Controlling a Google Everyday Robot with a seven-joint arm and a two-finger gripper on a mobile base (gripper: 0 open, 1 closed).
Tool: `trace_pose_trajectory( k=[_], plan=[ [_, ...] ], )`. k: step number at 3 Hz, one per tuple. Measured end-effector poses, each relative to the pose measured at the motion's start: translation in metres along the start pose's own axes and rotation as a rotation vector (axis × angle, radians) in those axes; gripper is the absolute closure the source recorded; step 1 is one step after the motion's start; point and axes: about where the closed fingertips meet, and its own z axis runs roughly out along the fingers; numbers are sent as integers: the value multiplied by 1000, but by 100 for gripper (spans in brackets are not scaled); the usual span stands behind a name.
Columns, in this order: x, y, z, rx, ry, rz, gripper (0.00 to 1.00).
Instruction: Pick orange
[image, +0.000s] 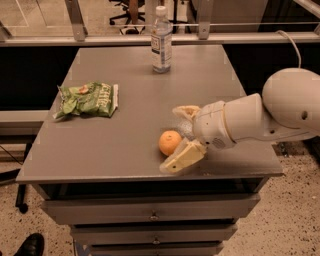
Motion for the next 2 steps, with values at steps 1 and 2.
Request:
trace_pose_trajectory(
  k=[1,2],
  plan=[
    [2,-6,-4,10,-2,0,40],
    [2,-11,-9,11,3,10,62]
  ],
)
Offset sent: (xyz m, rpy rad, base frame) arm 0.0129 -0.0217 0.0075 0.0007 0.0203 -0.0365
